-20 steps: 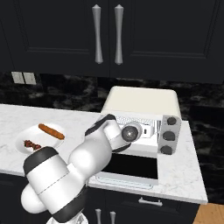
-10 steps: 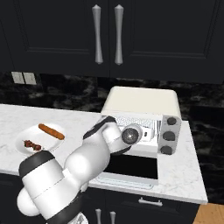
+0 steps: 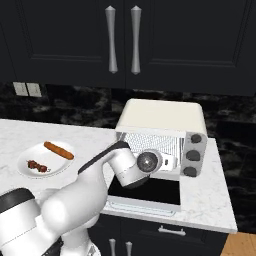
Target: Pick up the kebab skewer and baguette bread, and place them inside the toaster oven. Close the toaster oven door and start by setting the timer.
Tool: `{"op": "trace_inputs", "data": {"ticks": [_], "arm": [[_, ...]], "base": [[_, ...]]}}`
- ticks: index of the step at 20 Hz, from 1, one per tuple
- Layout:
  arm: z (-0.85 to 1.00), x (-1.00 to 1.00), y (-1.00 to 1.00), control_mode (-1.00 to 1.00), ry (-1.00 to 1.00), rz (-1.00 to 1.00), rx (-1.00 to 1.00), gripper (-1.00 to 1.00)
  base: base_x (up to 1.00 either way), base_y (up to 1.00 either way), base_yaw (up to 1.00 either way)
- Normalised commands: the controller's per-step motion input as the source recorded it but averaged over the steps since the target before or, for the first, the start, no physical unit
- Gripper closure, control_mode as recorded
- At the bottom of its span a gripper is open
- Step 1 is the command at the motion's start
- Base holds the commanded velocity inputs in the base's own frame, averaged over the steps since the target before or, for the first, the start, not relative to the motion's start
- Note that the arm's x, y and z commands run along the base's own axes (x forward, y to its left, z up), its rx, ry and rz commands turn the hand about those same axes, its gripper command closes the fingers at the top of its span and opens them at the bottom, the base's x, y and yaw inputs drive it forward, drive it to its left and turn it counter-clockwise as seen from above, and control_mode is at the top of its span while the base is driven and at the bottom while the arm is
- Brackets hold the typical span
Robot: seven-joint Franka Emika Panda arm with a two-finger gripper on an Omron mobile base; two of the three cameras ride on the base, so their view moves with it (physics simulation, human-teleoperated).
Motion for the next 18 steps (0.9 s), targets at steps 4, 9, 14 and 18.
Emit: {"op": "trace_inputs", "data": {"ticks": [4,9,14,18], "arm": [[-0.54,-0.49,0.00,-1.00,0.19,0.00,0.00,-1.00],[-0.60,-0.44,0.00,-1.00,0.18,0.00,0.00,-1.00],[-0.74,-0.53,0.00,-1.00,0.12,0.00,0.00,-1.00],[-0.83,-0.56,0.00,-1.00,0.07,0.00,0.00,-1.00]], "base": [[0.00,0.00,0.00],[0.00,0.00,0.00],[0.00,0.00,0.00],[0.00,0.00,0.00]]}}
